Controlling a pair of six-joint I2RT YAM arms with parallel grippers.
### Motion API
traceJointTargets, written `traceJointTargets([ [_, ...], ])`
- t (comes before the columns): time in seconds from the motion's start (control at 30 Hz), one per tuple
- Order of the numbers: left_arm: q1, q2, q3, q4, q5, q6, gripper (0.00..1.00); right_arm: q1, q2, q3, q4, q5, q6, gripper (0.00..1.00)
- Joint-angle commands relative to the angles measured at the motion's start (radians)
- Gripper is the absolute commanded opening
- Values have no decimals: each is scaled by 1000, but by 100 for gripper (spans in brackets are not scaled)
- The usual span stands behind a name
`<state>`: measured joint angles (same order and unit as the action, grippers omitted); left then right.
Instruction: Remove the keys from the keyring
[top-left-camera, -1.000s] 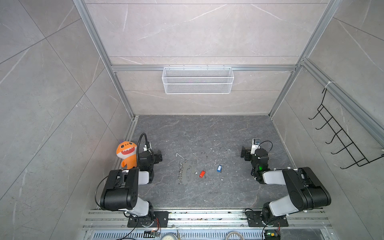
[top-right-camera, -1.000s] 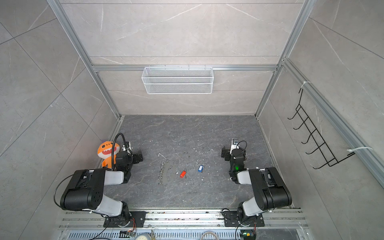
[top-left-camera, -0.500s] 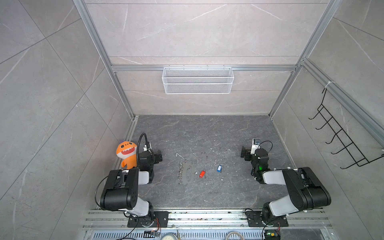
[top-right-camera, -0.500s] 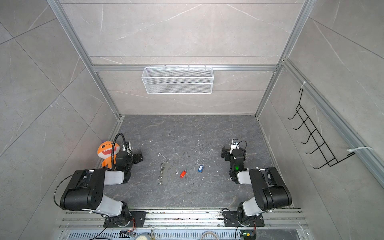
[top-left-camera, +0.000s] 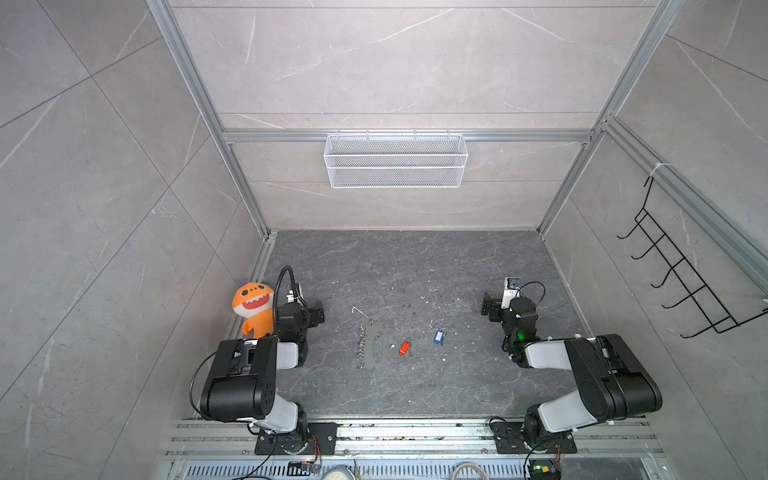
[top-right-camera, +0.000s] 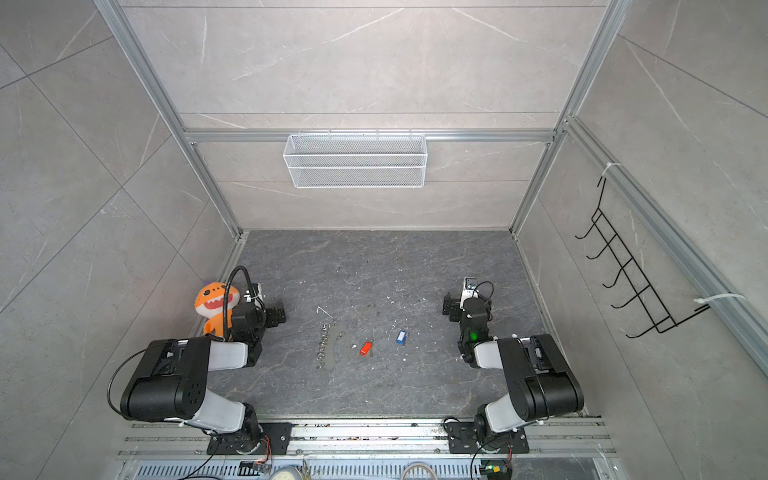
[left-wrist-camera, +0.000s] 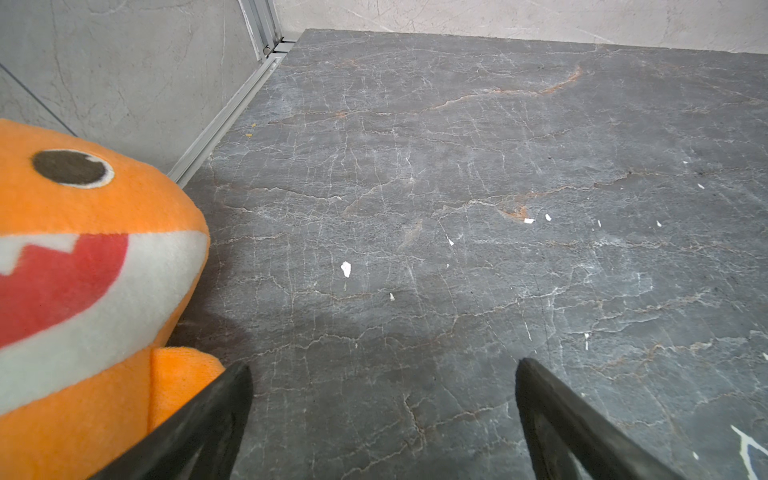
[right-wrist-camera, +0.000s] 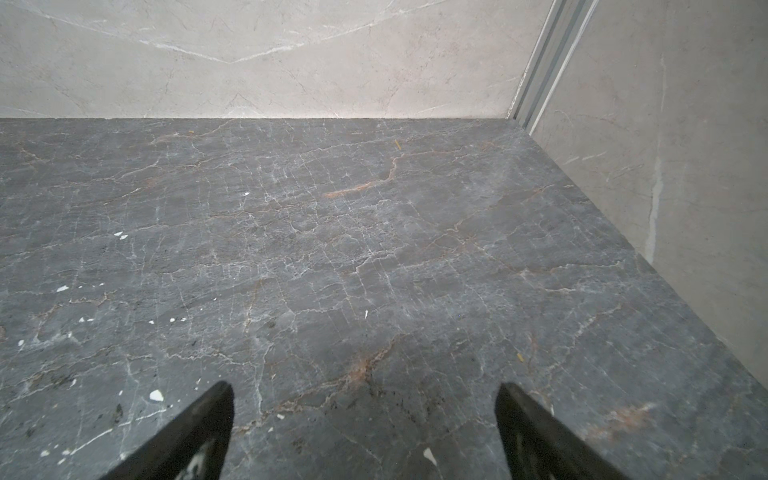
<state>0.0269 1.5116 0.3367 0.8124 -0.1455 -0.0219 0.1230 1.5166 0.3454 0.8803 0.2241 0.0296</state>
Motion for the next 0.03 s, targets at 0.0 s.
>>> traceJointTargets([
  [0.0, 6, -8, 27, 33, 17, 6, 100, 1, -2, 0, 20, 17, 1, 99],
])
